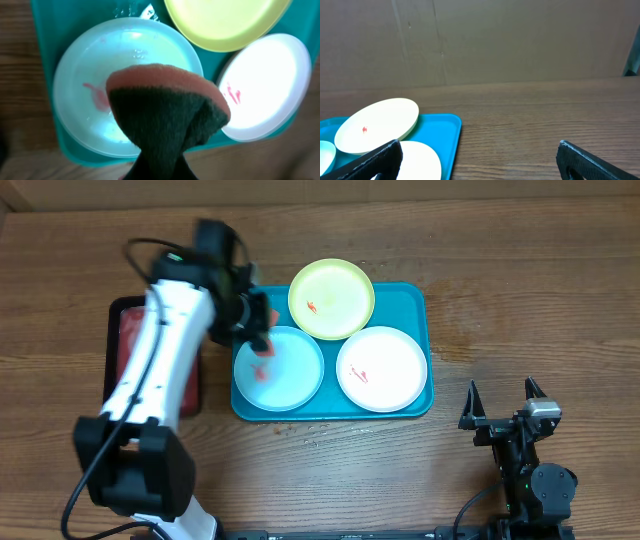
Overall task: Clean dirty plates on tray and stack at the side
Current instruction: 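Carry the sponge with the left gripper onto the light blue plate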
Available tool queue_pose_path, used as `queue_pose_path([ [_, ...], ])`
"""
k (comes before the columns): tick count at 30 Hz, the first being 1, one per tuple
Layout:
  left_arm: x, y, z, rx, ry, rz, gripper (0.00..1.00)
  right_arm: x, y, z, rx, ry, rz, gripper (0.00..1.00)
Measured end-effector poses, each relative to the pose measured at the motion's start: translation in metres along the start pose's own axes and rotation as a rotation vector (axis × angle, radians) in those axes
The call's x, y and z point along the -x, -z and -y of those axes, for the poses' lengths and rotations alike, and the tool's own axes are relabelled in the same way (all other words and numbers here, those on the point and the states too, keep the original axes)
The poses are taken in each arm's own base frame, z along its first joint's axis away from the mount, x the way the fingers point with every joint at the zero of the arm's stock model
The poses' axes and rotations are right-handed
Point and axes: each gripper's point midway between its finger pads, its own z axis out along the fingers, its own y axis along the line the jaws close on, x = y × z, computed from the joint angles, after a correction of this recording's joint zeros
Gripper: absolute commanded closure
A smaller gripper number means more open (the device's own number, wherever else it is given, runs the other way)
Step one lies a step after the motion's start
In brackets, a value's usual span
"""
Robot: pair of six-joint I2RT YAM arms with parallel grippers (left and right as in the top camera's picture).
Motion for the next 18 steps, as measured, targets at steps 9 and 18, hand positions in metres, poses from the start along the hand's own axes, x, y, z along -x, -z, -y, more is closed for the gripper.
queue_pose_path([
  [9, -0.01, -0.077, 0.001, 0.092, 0.1, 0.091, 0.96, 0.0, 0.0, 0.0, 0.0, 0.0, -0.001, 0.0],
  [18, -0.033, -0.114, -0.002, 0.125, 0.121, 0.108, 0.96, 0.0, 0.0, 0.0, 0.0, 0.0, 0.0, 0.0],
])
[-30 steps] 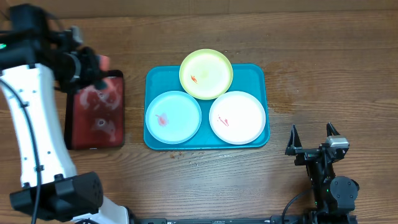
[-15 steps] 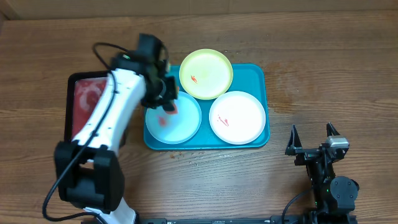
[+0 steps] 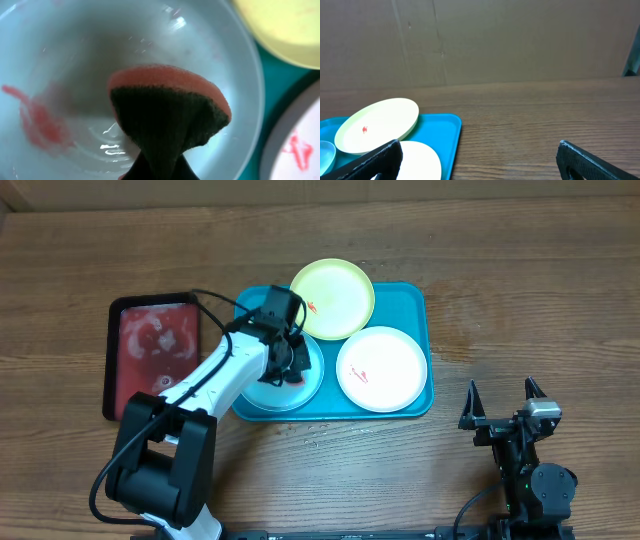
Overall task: Clean dirty plates on tray and stack at the side
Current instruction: 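Carry the sponge with the left gripper onto the light blue plate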
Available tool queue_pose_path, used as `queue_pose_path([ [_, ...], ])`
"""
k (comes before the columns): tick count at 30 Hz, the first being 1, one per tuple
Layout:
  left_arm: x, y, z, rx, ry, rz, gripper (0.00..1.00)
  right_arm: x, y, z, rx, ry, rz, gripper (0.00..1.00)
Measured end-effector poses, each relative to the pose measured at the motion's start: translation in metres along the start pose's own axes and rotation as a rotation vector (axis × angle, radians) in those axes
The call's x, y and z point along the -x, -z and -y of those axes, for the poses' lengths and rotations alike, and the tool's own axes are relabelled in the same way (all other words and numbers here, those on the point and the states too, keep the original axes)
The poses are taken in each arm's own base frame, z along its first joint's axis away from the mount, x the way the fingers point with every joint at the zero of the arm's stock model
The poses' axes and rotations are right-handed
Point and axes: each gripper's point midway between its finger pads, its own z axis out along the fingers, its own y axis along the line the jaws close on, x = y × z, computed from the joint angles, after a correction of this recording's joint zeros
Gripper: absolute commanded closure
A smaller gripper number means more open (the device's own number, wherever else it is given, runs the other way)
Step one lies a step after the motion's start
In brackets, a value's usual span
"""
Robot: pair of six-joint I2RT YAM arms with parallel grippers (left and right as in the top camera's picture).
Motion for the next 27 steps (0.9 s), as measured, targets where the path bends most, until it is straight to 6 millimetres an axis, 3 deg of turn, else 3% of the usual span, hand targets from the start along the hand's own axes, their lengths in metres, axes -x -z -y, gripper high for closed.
queue_pose_path([
  [3, -0.004, -0.004, -0.008, 0.033, 0.028, 0.0, 0.92, 0.0, 0.0, 0.0, 0.0, 0.0, 0.0, 0.0],
  [8, -0.002, -0.005, -0.012, 0.053, 0.041, 0.016, 0.41, 0.0, 0.0, 0.0, 0.0, 0.0, 0.0, 0.0],
  [10, -0.001, -0.005, -0.013, 0.056, 0.028, 0.018, 0.34, 0.0, 0.0, 0.0, 0.0, 0.0, 0.0, 0.0],
  [13, -0.001, 0.004, -0.018, 0.081, -0.006, -0.009, 0.32, 0.0, 0.0, 0.0, 0.0, 0.0, 0.0, 0.0],
  [15, 0.005, 0.018, -0.017, 0.094, -0.02, -0.024, 0.31, 0.0, 0.0, 0.0, 0.0, 0.0, 0.0, 0.0],
  [18, 0.036, 0.06, -0.006, 0.083, -0.026, 0.012, 0.28, 0.0, 0.0, 0.0, 0.0, 0.0, 0.0, 0.0],
  [20, 0.058, 0.091, 0.003, 0.062, -0.027, 0.056, 0.16, 0.0, 0.0, 0.0, 0.0, 0.0, 0.001, 0.0],
  [21, 0.067, 0.109, 0.007, 0.052, -0.029, 0.079, 0.01, 0.0, 0.0, 0.0, 0.0, 0.0, -0.001, 0.0],
  [24, 0.095, 0.16, 0.011, 0.025, -0.046, 0.165, 0.0, 0.0, 0.0, 0.0, 0.0, 0.0, 0.001, 0.0],
  [27, 0.107, 0.19, 0.007, 0.013, -0.066, 0.22, 0.0, 0.0, 0.0, 0.0, 0.0, 0.001, 0.0, 0.0],
])
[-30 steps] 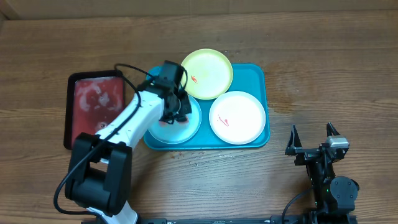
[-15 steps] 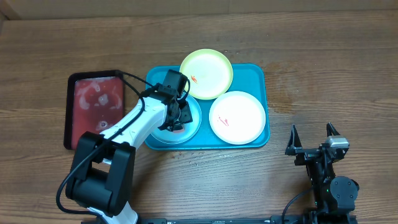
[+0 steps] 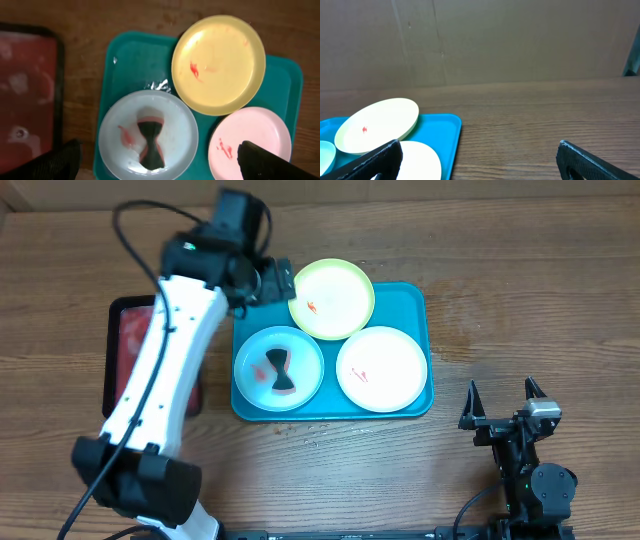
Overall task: Clean dirty plates on tray and stack at the side
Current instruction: 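Carry the sponge with the left gripper onto the light blue plate, then move the right gripper to the light blue plate rim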
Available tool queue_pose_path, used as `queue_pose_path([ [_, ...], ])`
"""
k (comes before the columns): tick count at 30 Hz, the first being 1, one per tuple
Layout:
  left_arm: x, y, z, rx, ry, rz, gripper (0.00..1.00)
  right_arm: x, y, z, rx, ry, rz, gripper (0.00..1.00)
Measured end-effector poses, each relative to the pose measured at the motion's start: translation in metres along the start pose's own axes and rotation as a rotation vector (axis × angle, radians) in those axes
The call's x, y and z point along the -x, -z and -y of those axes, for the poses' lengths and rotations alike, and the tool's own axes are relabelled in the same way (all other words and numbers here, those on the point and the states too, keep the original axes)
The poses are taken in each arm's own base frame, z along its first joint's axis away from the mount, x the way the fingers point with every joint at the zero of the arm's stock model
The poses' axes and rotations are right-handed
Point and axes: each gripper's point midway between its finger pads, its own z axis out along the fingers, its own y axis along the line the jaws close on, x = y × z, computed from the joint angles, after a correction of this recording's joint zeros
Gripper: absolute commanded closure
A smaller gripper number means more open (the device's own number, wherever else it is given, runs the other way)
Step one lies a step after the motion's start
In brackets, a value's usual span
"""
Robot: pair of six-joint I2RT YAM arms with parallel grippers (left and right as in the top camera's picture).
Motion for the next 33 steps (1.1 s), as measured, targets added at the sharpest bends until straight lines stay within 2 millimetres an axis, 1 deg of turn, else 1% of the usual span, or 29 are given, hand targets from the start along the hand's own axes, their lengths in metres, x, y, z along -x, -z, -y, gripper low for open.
queue_pose_path([
  [2, 0.006, 0.009, -0.006, 0.003, -0.008, 0.016, 0.0, 0.0, 0.0, 0.0, 0.0, 0.0, 0.0, 0.0],
  [5, 0.005, 0.01, -0.016, 0.019, -0.011, 0.006, 0.0, 0.006, 0.0, -0.001, 0.007, 0.0, 0.024, 0.0],
  [7, 0.004, 0.008, -0.02, 0.026, -0.015, 0.0, 0.0, 0.01, 0.0, -0.008, 0.046, -0.016, 0.041, 0.0],
  [10, 0.002, 0.005, -0.023, 0.035, -0.018, -0.013, 0.0, 0.007, 0.003, -0.03, 0.173, -0.082, 0.016, 0.0],
  [11, 0.0, 0.003, -0.024, 0.038, -0.019, -0.02, 0.0, 0.01, 0.004, -0.037, 0.217, -0.105, 0.024, 0.0],
  [13, -0.004, 0.002, -0.026, 0.044, -0.019, -0.036, 0.0, 0.033, 0.01, -0.052, 0.311, -0.128, 0.108, 0.0],
  [15, -0.006, 0.001, -0.026, 0.046, -0.02, -0.042, 0.0, 0.075, 0.024, -0.065, 0.398, -0.115, 0.279, 0.0],
  [16, -0.006, 0.001, -0.026, 0.047, -0.02, -0.044, 0.0, 0.103, 0.038, -0.071, 0.441, -0.091, 0.403, 0.0],
  [17, -0.007, 0.001, -0.027, 0.047, -0.02, -0.044, 0.0, 0.125, 0.052, -0.076, 0.47, -0.068, 0.506, 0.0],
  [18, -0.007, 0.001, -0.027, 0.047, -0.02, -0.045, 0.0, 0.143, 0.067, -0.08, 0.499, -0.043, 0.591, 0.0],
  [20, -0.007, 0.001, -0.027, 0.047, -0.022, -0.045, 0.0, 0.168, 0.085, -0.083, 0.515, -0.026, 0.683, 0.0],
  [21, -0.007, 0.001, -0.027, 0.048, -0.022, -0.045, 0.0, 0.172, 0.087, -0.083, 0.516, -0.026, 0.692, 0.0],
  [23, -0.007, 0.001, -0.027, 0.047, -0.023, -0.046, 0.0, 0.191, 0.09, -0.085, 0.504, -0.012, 0.668, 0.0],
  [25, -0.007, 0.001, -0.026, 0.047, -0.023, -0.045, 0.0, 0.216, 0.091, -0.086, 0.478, 0.01, 0.62, 0.0],
  [27, -0.007, 0.001, -0.027, 0.048, -0.023, -0.047, 0.0, 0.237, 0.088, -0.087, 0.446, 0.019, 0.515, 0.0],
  [28, -0.007, 0.001, -0.027, 0.047, -0.022, -0.046, 0.0, 0.247, 0.084, -0.087, 0.425, 0.024, 0.431, 0.0],
  [30, -0.007, 0.001, -0.027, 0.047, -0.023, -0.047, 0.0, 0.257, 0.074, -0.086, 0.394, 0.033, 0.241, 0.0],
  [31, -0.007, 0.001, -0.027, 0.048, -0.023, -0.046, 0.0, 0.262, 0.068, -0.086, 0.387, 0.035, 0.174, 0.0],
  [32, -0.007, 0.001, -0.027, 0.048, -0.023, -0.047, 0.0, 0.265, 0.062, -0.086, 0.38, 0.032, 0.093, 0.0],
  [33, -0.007, 0.001, -0.027, 0.048, -0.023, -0.046, 0.0, 0.268, 0.051, -0.086, 0.378, 0.022, -0.014, 0.0],
])
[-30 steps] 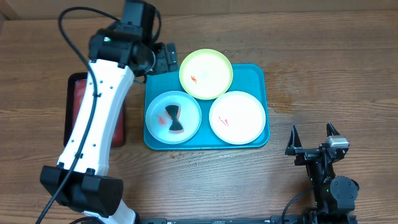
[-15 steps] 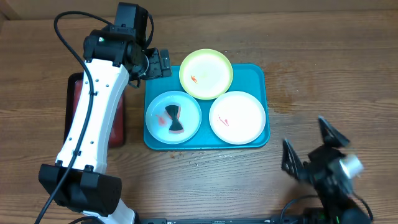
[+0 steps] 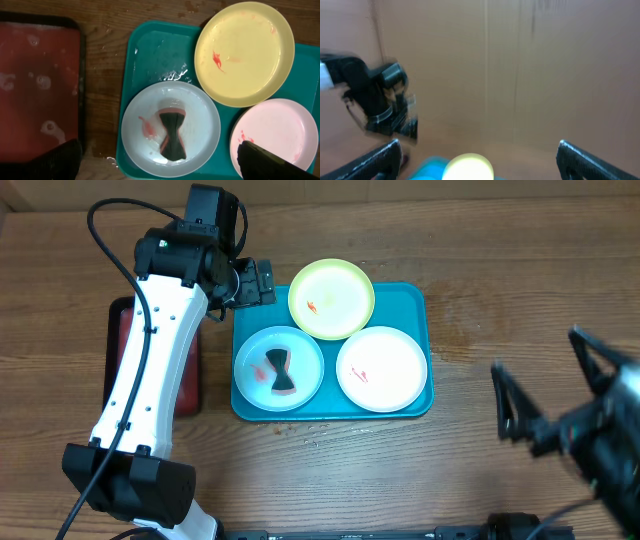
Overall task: Clean dirty plates on tray and stack at the side
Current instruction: 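Move the right gripper to the light blue plate rim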
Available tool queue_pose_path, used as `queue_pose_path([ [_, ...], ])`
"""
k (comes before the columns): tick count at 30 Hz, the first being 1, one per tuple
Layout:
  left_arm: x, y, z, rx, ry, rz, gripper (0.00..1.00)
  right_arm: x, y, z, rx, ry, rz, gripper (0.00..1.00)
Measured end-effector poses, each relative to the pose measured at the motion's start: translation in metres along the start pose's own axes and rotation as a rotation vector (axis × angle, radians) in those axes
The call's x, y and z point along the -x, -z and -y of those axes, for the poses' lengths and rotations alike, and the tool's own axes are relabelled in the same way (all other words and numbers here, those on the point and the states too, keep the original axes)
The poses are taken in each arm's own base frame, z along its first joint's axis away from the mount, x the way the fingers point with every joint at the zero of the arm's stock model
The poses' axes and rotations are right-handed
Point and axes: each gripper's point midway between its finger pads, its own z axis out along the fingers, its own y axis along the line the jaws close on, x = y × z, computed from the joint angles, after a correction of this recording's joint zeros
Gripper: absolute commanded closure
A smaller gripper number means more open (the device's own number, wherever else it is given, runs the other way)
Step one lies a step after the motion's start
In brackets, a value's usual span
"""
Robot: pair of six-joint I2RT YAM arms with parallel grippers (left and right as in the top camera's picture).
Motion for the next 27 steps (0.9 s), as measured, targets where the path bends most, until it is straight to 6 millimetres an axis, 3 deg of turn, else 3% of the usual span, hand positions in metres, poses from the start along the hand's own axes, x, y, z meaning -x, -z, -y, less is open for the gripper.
queue_pose_path([
  [3, 0.0, 0.0, 0.0, 0.001, 0.0, -0.001, 0.0, 0.002, -0.028, 0.003, 0.056, -0.077, -0.166, 0.0],
  [8, 0.0, 0.0, 0.0, 0.0, 0.0, -0.001, 0.0, 0.0, -0.089, -0.006, 0.296, -0.202, -0.274, 0.0],
  [12, 0.0, 0.0, 0.0, 0.0, 0.0, -0.001, 0.0, -0.019, -0.127, -0.01, 0.423, -0.342, -0.35, 0.0],
  [15, 0.0, 0.0, 0.0, 0.0, 0.0, -0.001, 0.0, -0.061, -0.153, -0.019, 0.421, -0.471, -0.513, 0.0],
  [21, 0.0, 0.0, 0.0, 0.0, 0.0, -0.001, 0.0, -0.182, -0.202, -0.053, 0.305, -0.558, -0.939, 0.0],
  [24, -0.001, 0.0, 0.0, -0.002, 0.0, -0.005, 0.0, -0.226, -0.232, -0.07, 0.304, -0.519, -1.004, 0.35],
  [27, -0.009, 0.0, 0.001, -0.009, -0.001, -0.038, 0.0, -0.256, -0.255, -0.082, 0.305, -0.493, -1.016, 0.39],
])
